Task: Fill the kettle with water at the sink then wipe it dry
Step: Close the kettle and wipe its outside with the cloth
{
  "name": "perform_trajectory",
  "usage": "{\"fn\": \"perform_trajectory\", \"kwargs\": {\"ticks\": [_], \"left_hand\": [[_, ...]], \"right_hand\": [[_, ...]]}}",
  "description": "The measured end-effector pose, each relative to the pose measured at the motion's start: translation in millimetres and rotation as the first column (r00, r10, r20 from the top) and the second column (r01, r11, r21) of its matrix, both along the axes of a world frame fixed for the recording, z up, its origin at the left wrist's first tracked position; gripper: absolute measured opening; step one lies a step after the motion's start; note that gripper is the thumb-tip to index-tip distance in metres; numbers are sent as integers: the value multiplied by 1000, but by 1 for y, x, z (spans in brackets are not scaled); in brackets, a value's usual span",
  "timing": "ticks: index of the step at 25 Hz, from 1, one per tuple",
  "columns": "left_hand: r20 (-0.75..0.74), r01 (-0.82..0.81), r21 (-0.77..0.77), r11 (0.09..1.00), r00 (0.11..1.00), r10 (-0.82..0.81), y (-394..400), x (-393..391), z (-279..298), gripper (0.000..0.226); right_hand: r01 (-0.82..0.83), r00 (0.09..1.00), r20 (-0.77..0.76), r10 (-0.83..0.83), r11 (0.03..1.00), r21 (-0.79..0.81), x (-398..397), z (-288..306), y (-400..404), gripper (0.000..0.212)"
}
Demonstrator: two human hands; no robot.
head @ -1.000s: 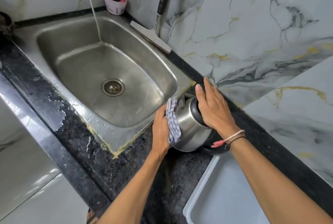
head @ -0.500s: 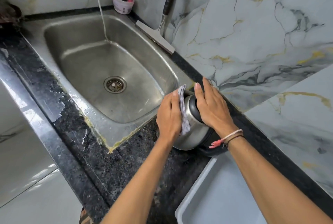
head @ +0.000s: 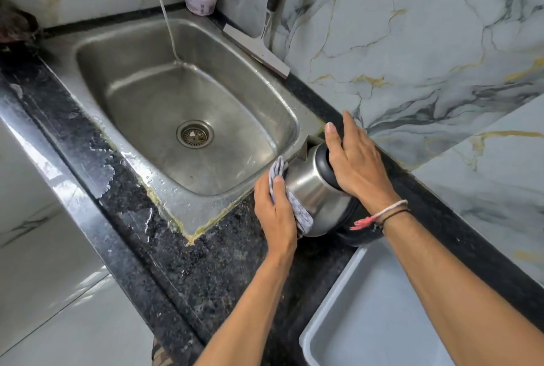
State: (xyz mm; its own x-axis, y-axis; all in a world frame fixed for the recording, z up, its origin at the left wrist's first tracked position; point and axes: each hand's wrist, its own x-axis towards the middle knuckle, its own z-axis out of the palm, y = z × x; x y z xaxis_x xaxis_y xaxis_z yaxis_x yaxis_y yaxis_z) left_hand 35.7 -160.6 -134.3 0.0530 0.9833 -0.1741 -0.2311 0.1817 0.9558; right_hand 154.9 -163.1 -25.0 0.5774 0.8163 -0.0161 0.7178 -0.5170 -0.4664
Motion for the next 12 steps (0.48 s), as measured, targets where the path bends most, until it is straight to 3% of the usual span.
{"fn": "perform_trajectory", "kwargs": {"ticks": [2,5,7,9,11,12], "left_hand": [[35,48,109,993,998,-52,6,3,23,27],[-219,306,412,858,948,-232,38,10,53,29],[-397,529,375,761,834,-384,69,15,65,30],[-538,729,265,631,655,-531,101,26,74,38],[-529,836,111,537,507,-680,123,38,82,43],[-467,852,50,521,481,-742,128,41,83,41]], "right_hand": [[15,999,-40,-14,1000,27,-2,2,-1,73],[65,994,-97,-56,994,87,-2,3,-1,73],[96,989,-123,-82,989,112,-3,3,-1,74],[114,983,-156,-95,986,119,-1,2,-2,76],[117,980,-172,-97,987,110,0,0,-2,78],[116,981,-167,-98,988,103,1,-1,-2,79]]}}
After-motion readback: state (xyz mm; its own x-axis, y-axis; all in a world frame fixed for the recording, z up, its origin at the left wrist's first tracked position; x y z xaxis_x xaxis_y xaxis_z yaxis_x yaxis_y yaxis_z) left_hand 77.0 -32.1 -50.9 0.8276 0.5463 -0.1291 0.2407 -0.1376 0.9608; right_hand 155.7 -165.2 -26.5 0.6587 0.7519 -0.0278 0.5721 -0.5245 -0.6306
